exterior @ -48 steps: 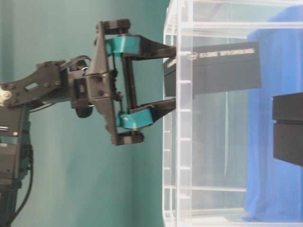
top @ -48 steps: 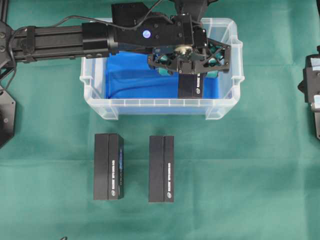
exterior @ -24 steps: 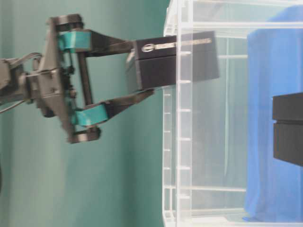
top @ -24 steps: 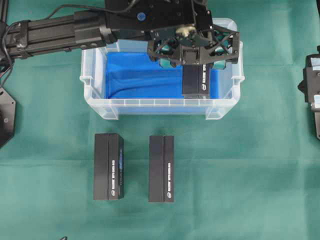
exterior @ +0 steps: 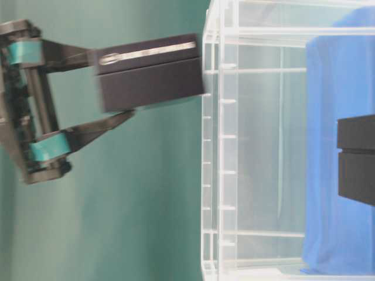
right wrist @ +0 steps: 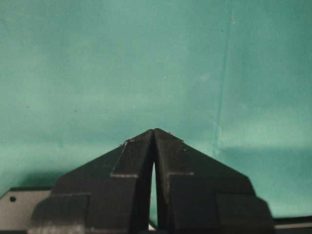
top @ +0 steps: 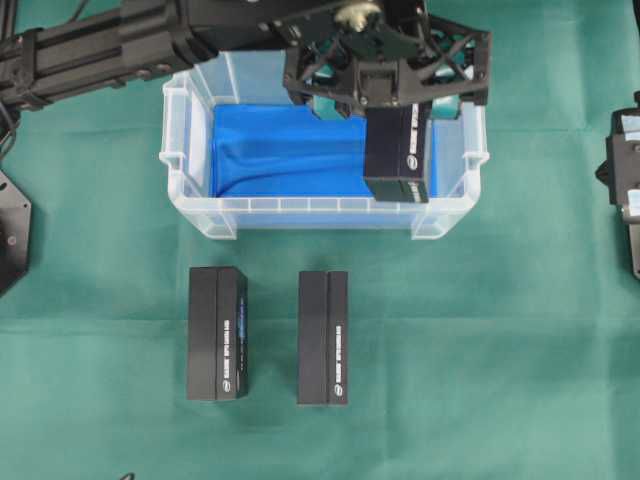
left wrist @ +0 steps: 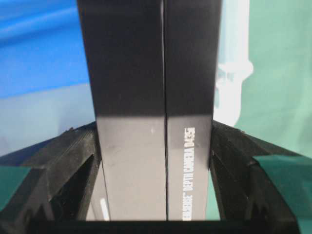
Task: Take the box out of the case with the left arm.
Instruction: 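Lift the right box up out of the case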
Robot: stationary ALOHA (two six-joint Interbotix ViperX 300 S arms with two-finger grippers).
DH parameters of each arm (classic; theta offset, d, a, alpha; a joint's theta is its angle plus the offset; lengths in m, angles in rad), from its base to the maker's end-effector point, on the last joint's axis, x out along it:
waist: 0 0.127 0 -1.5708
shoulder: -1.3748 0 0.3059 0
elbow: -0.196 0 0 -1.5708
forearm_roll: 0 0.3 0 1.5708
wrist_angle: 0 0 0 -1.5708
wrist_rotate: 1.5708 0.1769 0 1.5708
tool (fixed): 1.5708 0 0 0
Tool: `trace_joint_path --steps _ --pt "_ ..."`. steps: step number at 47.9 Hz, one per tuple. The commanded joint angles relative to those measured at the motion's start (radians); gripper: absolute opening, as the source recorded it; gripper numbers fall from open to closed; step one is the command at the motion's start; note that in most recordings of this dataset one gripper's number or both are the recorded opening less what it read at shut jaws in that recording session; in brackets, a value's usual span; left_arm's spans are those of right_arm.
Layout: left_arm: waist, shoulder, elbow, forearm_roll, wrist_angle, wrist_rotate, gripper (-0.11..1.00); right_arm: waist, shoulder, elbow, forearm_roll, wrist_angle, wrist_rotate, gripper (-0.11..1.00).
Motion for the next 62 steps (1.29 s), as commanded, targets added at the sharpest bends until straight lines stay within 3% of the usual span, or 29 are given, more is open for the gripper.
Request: trace_joint_path --steps 1,16,62 --pt "-0.005 -0.028 -0.066 0.002 0.028 0.003 0.62 0.0 0.005 -0.026 0.002 -0.003 0.002 0.07" --pt "-0.009 -0.028 -0.137 0.009 0.078 0.002 0.62 0.0 0.005 -0.026 0.002 -0.002 0.002 0.07" --pt "-0.018 -0.034 -0.138 0.015 0.077 -0.002 0.62 0.0 0.005 -0.026 0.002 -0.003 0.002 0.07"
